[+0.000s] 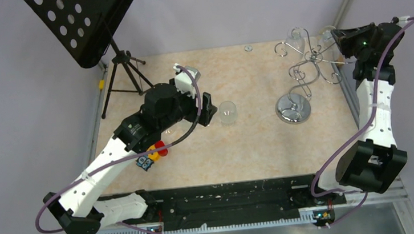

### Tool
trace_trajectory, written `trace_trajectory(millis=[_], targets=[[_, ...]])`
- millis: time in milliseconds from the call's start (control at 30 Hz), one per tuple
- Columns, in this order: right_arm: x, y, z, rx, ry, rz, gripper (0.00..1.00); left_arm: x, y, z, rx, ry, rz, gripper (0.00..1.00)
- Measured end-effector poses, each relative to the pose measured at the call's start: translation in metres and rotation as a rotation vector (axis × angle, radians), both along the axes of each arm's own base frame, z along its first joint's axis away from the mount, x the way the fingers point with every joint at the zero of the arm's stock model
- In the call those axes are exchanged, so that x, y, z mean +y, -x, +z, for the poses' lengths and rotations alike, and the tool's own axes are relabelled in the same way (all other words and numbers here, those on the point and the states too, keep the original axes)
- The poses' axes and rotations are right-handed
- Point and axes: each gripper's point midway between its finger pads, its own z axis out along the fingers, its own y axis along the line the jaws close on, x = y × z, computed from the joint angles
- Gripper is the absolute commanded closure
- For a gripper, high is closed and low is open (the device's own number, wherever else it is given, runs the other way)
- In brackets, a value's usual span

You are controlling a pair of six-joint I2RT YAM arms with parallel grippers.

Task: Take the wine glass off the wine glass rack

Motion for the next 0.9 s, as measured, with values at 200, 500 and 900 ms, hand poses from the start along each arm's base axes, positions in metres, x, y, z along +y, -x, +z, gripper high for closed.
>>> trace_trajectory(millis=[200, 500, 900], targets=[[-0.005, 0.001, 0.006, -0.021, -0.003, -0.037, 1.00, 0.000, 0.000, -0.001, 0.001, -0.001, 0.000, 0.06], [-0.018, 0.002, 0.005, -0.015, 0.015, -0.111, 1.00, 0.000, 0.000, -0.001, 0.001, -0.001, 0.000, 0.06], [-0.021, 0.021, 0.009, 0.011, 0.047, -0.166, 1.00, 0.000, 0.000, -0.001, 0.002, 0.000, 0.000, 0.06]])
